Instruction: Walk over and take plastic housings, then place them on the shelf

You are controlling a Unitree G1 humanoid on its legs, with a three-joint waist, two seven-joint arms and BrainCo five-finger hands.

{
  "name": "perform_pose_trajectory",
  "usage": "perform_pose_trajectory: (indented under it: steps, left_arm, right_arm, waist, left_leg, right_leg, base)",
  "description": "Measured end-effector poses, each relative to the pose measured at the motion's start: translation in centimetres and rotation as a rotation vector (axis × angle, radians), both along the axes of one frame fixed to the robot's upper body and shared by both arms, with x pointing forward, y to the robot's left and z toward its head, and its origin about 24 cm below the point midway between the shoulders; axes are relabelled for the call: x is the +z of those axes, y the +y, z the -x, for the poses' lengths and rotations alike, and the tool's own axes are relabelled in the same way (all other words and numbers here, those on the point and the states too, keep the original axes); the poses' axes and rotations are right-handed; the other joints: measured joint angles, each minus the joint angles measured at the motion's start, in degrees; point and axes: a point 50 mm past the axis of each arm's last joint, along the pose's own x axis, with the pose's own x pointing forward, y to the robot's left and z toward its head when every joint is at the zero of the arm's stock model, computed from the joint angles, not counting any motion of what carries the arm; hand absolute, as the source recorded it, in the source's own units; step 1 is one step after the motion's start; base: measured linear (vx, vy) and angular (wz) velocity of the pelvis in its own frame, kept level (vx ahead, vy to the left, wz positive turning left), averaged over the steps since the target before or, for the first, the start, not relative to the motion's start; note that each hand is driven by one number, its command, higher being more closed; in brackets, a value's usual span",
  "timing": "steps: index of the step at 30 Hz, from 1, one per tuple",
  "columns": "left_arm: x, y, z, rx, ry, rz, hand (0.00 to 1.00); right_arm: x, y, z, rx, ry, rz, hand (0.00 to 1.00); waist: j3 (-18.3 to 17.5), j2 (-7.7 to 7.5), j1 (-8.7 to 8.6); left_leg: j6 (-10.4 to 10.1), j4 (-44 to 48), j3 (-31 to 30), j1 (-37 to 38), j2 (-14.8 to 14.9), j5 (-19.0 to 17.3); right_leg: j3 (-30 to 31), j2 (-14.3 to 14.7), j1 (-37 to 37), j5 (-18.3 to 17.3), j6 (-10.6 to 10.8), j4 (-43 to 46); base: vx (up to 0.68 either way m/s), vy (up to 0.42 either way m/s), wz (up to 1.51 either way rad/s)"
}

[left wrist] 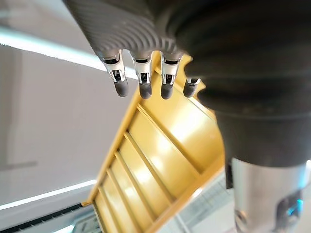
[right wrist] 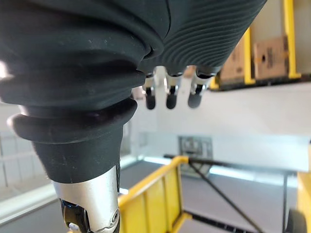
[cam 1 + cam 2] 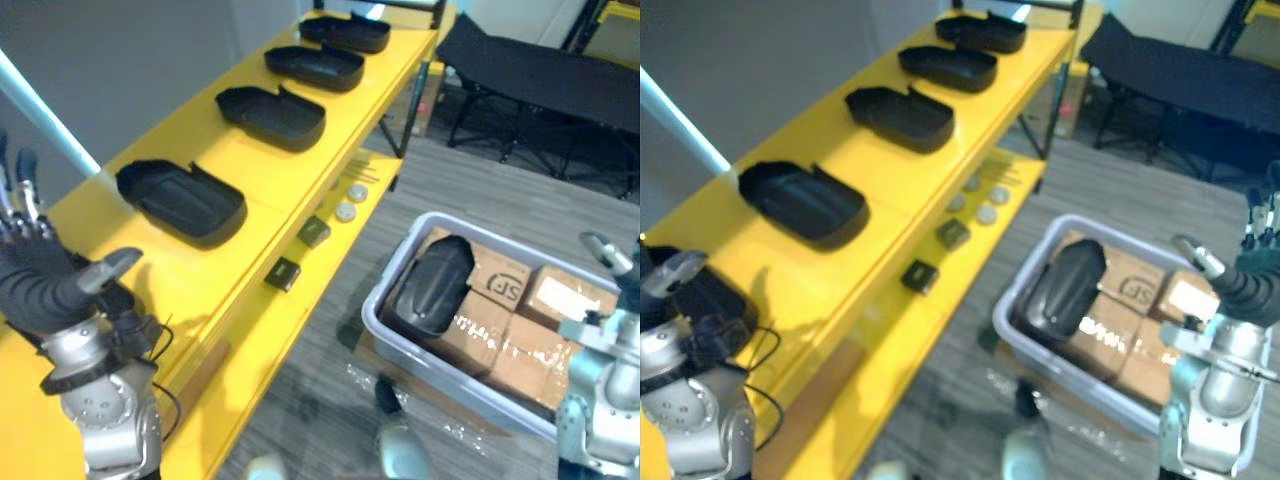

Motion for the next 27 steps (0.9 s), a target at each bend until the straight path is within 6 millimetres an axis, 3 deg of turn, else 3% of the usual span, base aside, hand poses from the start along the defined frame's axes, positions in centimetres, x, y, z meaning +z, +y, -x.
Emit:
perform_pose_trajectory:
  steps: [3,7,8,9,10,11,13,15,17,19,21,22,23,25,27]
  left_arm:
    - [1.1,-1.2,0.1,-0.07,-0.066,-0.015,0.0]
    - [1.7,-3.7,-0.2,-0.213,-0.08,-0.055,0.0]
    - [1.5,-3.9,-0.4,-0.213,-0.054,-0.068,0.0]
    - [1.4,-3.9,-0.6,-0.201,-0.021,-0.089,0.0]
    - [1.4,-3.9,-0.7,-0.187,-0.014,-0.104,0.0]
    - [1.4,-3.9,-0.9,-0.187,0.009,-0.117,0.0]
    - [1.3,-3.6,-0.8,-0.167,0.028,-0.128,0.0]
    - [1.2,-1.7,-0.3,-0.063,0.066,-0.144,0.0]
    - [0.7,-0.5,0.2,0.001,0.106,-0.153,0.0]
    - [0.0,0.6,0.3,0.047,0.163,-0.16,0.0]
    - [-0.5,2.0,0.4,0.079,0.205,-0.149,0.0]
    - [-1.3,2.5,0.4,0.098,0.226,-0.1,0.0]
    - [-1.7,2.7,0.5,0.106,0.238,-0.077,0.0]
    - [-2.2,2.5,0.8,0.101,0.231,-0.042,0.0]
    - [-2.0,1.7,0.8,0.068,0.185,-0.039,0.0]
  right_arm:
    - [-0.5,0.3,-1.0,-0.007,0.024,-0.057,0.0]
    - [-3.8,0.2,1.5,-0.054,0.13,-0.14,0.0]
    - [-4.0,0.4,2.4,-0.05,0.148,-0.125,0.0]
    - [-3.6,0.7,2.9,-0.024,0.139,-0.084,0.0]
    - [-3.1,1.0,2.9,-0.008,0.118,-0.067,0.0]
    - [-1.9,1.6,3.1,0.024,0.059,-0.033,0.0]
    - [-0.9,2.2,2.8,0.062,0.013,-0.003,0.0]
    - [0.0,3.4,2.1,0.132,-0.028,0.028,0.0]
    - [-0.3,3.6,1.5,0.126,-0.009,0.037,0.0]
    - [-1.4,3.0,0.7,0.081,0.052,0.025,0.0]
    - [-2.9,2.3,-0.5,0.028,0.148,-0.013,0.0]
    - [-3.2,1.9,-1.4,0.008,0.188,-0.031,0.0]
    - [-3.4,1.7,-1.9,0.003,0.212,-0.038,0.0]
    - [-4.4,0.9,-2.9,-0.036,0.314,-0.064,0.0]
    - [-5.8,0.2,-3.3,-0.072,0.397,-0.094,0.0]
  waist:
    - [1.33,1.11,0.88]
    - [2.42,0.57,1.47]
    - [2.71,0.31,1.58]
    - [2.97,0.07,1.71]
    - [3.14,0.27,1.73]
    - [3.24,0.36,1.85]
    - [3.06,0.11,2.56]
    - [1.89,-1.12,5.14]
    - [0.47,-1.81,5.67]
    - [-1.29,-3.05,6.56]
    - [-2.97,-4.92,7.44]
    - [-3.17,-3.83,8.64]
    - [-3.19,-2.67,9.0]
    - [-2.82,0.08,7.67]
    - [-2.53,0.26,6.63]
  left_leg:
    - [0.62,5.65,-0.8,-1.06,0.26,-2.48]
    - [2.75,14.25,2.22,-0.7,1.64,-8.27]
    - [3.46,15.63,3.88,-0.38,1.97,-9.02]
    - [4.8,15.82,6.1,-0.32,3.12,-8.64]
    - [5.44,15.88,7.97,-0.4,4.43,-8.25]
    - [6.29,15.34,9.75,0.09,5.26,-6.96]
    - [6.22,14.28,11.57,1.36,6.12,-5.83]
    - [5.06,9.76,15.89,2.39,8.6,-1.96]
    - [4.18,6.51,16.66,2.14,9.28,0.22]
    - [2.04,3.99,16.74,1.22,9.44,2.1]
    - [-0.67,4.66,16.79,-1.02,9.69,3.92]
    - [-1.42,3.94,13.08,-1.1,9.95,4.56]
    - [-1.92,3.05,11.9,-1.03,10.35,4.82]
    - [-4.04,-1.55,9.84,-0.67,10.52,6.44]
    - [-4.57,-4.37,9.2,-0.39,10.48,7.73]
  right_leg:
    - [0.14,1.4,-1.75,-0.85,0.79,5.13]
    - [0.17,3.08,-1.43,0.26,0.67,7.99]
    - [-1.68,2.97,-1.46,2.65,0.26,7.51]
    - [-4.34,2.68,-1.1,9.88,-2.08,3.17]
    - [-6.42,3.01,-1.69,9.44,-2.72,5.27]
    - [-12.66,2.37,-3.42,0.54,-5.67,17.55]
    - [-15.65,1.14,-3.65,-4.45,-6.88,27.22]
    - [-20.06,-4.49,-1.98,-11.22,-9.73,37.57]
    - [-21.47,-7.38,0.55,-11.97,-9.7,36.28]
    - [-21.6,-9.33,3.51,-11.47,-8.97,32.04]
    - [-22.44,-10.13,6.1,-8.39,-5.44,23.06]
    - [-23.92,-8.67,6.74,-10.13,-2.89,19.17]
    - [-24.82,-7.62,7.05,-10.18,-2.82,16.97]
    - [-25.75,-5.52,7.28,-9.83,-2.12,10.54]
    - [-25.02,-4.55,4.88,-9.82,-2.12,10.58]
  base:
    - [-0.01,0.066,-0.12]
    - [-0.13,0.138,-0.5]
    - [-0.29,0.168,-1.0]
    - [-0.21,0.109,-0.93]
    - [-0.34,0.138,-0.97]
    - [-0.22,0.087,-0.71]
    - [-0.17,0.071,-0.7]
    - [-0.16,0.004,-0.97]
    - [-0.08,-0.141,-0.62]
    - [-0.05,-0.231,-0.58]
    - [-0.03,-0.28,-0.73]
    - [-0.02,-0.313,-0.99]
    - [0.01,-0.279,-1.14]
    - [0.03,-0.242,-0.66]
    - [-0.01,-0.175,-0.47]
